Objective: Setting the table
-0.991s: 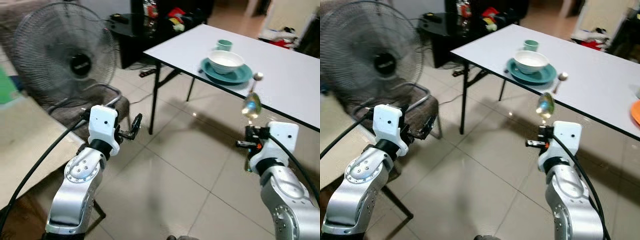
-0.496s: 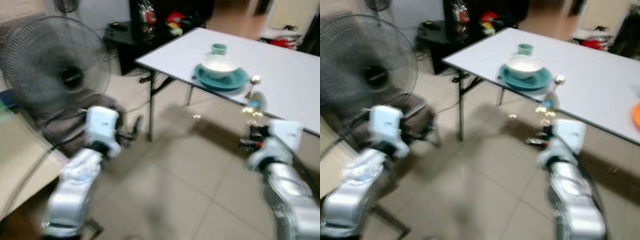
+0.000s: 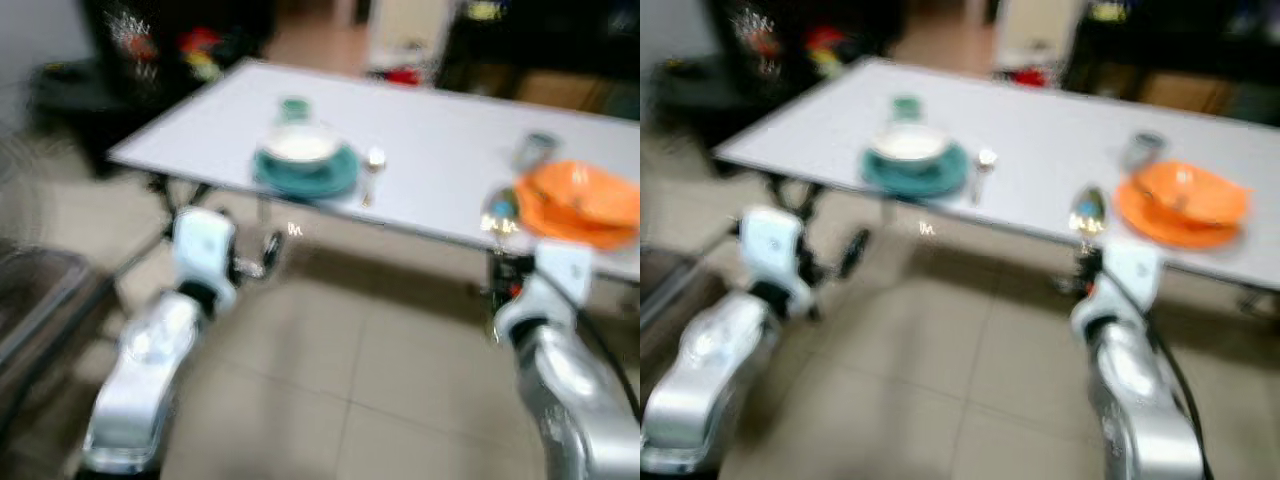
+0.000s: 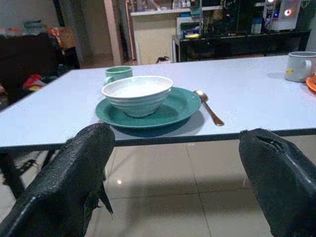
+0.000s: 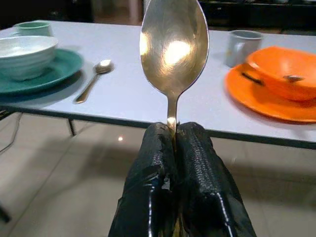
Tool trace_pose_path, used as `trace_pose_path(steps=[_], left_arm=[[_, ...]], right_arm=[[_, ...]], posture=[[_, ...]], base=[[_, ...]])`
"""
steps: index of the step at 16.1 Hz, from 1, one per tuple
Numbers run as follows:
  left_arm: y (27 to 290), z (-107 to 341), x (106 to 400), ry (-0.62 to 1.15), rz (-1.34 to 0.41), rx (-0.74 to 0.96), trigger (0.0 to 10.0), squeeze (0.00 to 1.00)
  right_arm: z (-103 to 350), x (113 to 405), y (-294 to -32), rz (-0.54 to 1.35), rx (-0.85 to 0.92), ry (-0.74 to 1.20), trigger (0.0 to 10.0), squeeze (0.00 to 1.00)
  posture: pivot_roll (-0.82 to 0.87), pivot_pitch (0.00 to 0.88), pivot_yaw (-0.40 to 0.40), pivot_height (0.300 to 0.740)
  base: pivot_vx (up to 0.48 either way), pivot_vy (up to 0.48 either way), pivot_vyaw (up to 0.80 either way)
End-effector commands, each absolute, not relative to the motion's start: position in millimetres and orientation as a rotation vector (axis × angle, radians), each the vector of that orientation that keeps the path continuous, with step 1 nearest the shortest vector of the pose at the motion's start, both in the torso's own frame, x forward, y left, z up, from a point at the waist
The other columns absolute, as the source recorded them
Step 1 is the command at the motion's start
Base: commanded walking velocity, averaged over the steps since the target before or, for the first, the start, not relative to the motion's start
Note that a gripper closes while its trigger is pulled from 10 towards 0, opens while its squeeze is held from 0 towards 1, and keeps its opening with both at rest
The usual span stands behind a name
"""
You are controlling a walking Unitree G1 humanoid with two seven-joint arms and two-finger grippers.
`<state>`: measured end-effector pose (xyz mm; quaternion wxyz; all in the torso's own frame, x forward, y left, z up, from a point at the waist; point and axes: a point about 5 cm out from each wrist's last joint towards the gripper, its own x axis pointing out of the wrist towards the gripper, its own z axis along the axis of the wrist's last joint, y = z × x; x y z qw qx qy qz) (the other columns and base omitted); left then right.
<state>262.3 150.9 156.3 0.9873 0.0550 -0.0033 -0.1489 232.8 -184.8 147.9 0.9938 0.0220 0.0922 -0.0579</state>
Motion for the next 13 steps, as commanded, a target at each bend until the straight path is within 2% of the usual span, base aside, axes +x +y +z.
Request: trace_pose_path(steps=[1,5,13], left_arm=[[144,157,263,-0.008,-0.323,0.099,10.0,0.00],[143,157,264,-0.010,-0.322,0.096,10.0,0.00],[137,156,266,-0.013,-0.331,0.094,10.0,0.00]], right_arm=[[152,232,-192,-0.143,0.031,0.173,10.0,0.00],[155,236,-193,-0.135,0.028,0.169,10.0,0.00],[168,258,-202,-0.073,-0.011,0.174,10.0,0.00]], posture=[[0.05,0.000,-0.014,0.740],[0.05,0.000,-0.021,0.740],[0.05,0.000,-0.030,0.740]], base=[[0.319,0.000,0.00],[0.319,0.000,-0.80],[0.319,0.000,0.00]])
